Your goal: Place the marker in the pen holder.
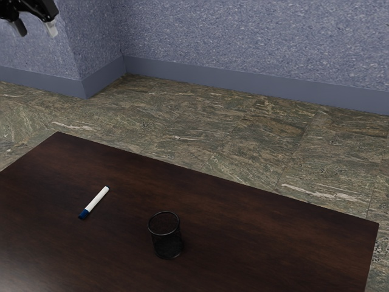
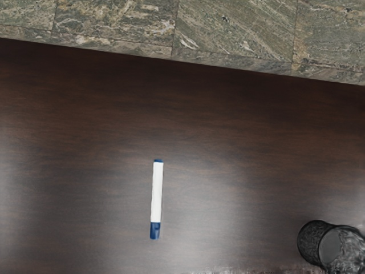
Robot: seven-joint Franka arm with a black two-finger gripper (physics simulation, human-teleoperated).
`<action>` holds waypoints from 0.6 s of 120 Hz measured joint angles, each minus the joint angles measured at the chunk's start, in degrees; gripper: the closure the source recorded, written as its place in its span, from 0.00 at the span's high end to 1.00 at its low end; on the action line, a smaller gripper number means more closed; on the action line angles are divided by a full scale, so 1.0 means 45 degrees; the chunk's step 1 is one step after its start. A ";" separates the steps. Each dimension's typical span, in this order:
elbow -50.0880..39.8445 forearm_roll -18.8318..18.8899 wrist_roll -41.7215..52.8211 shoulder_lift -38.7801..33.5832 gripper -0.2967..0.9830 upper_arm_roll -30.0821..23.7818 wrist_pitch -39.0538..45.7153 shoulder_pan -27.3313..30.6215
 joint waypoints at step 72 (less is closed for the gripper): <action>-1.4636 0.2693 0.0271 -0.0489 0.77 -0.0940 1.0000 -0.2493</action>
